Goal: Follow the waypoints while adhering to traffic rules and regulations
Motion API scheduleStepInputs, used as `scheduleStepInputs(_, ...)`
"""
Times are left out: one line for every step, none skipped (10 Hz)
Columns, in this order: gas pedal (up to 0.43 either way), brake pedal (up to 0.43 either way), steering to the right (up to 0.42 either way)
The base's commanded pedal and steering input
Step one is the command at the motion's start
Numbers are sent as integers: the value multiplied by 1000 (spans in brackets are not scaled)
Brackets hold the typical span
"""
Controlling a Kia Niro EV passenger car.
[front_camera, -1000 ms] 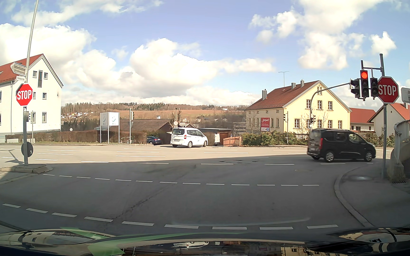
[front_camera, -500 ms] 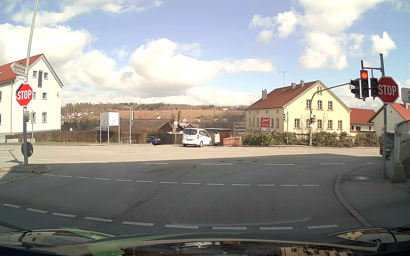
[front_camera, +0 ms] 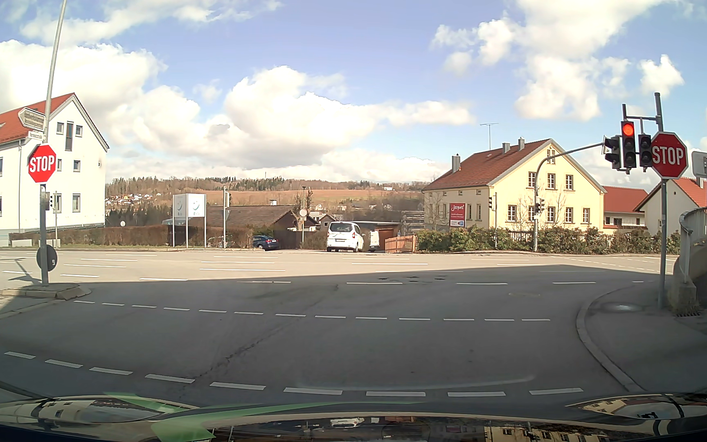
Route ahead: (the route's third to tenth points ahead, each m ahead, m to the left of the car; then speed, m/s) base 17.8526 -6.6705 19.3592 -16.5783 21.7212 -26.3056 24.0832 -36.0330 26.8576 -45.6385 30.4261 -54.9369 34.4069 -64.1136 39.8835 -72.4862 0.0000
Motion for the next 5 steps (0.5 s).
scheduleStepInputs(0,354,27)
scheduleStepInputs(0,354,27)
scheduleStepInputs(0,354,27)
scheduleStepInputs(0,354,27)
scheduleStepInputs(0,354,27)
